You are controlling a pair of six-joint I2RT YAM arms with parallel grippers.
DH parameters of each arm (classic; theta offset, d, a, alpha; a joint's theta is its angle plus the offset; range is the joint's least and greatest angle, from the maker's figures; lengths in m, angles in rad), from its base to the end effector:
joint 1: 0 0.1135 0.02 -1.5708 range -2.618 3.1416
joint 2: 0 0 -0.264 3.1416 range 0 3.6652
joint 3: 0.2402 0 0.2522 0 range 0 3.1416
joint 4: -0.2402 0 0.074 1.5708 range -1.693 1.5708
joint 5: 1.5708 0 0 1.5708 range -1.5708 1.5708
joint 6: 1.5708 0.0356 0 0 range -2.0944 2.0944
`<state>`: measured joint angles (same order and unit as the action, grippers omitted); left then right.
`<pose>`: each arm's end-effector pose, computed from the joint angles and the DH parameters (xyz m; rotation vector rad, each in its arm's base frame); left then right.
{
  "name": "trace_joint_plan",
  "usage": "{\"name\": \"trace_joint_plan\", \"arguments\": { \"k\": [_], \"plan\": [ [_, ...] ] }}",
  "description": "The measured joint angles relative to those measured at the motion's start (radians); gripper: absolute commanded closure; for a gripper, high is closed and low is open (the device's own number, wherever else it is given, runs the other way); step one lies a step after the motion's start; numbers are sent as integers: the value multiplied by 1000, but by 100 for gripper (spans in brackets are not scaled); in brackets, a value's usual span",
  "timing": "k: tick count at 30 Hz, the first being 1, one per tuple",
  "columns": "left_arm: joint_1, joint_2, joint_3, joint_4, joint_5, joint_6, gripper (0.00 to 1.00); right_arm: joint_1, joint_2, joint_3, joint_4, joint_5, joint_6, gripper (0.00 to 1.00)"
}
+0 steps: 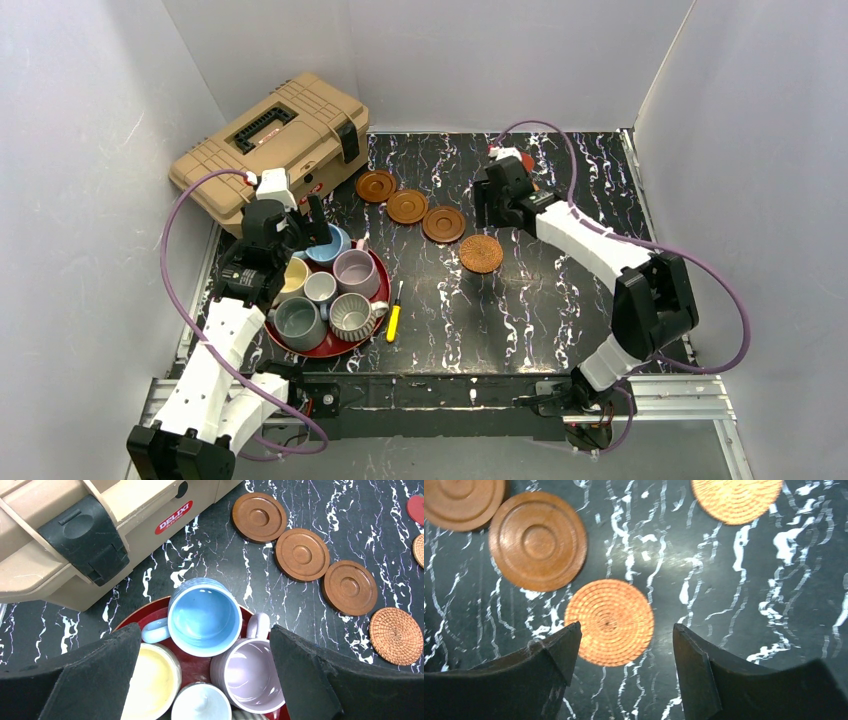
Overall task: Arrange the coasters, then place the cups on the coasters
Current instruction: Move the coaster to the center of the board.
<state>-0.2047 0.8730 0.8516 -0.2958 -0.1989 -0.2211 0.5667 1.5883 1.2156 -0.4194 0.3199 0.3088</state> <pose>0.1973 -0.0338 0.3366 -0.1511 1.8768 -0.1042 0.3016 0.1786 0.2674 -0.1453 2.3090 0.0642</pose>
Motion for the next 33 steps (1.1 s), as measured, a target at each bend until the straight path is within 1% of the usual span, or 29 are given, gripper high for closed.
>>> {"name": "trace_joint_plan", "arguments": {
  "k": [5,9,13,18,23,33],
  "plan": [
    [0,-8,0,0,0,0,1,-94,42,69,-20,-8,-50,21],
    [0,-11,0,0,0,0,1,-164,130,100,7,-40,-66,19],
    [0,-14,0,0,-1,1,1,-207,222,100,23,-57,-73,17],
    [0,-14,0,0,-2,1,1,-234,283,107,58,-69,-86,15],
    [0,-14,0,0,-2,1,1,-253,335,164,113,-80,-109,12],
    [0,-14,0,0,-2,1,1,-271,496,274,192,-134,-142,11]
  ]
}}
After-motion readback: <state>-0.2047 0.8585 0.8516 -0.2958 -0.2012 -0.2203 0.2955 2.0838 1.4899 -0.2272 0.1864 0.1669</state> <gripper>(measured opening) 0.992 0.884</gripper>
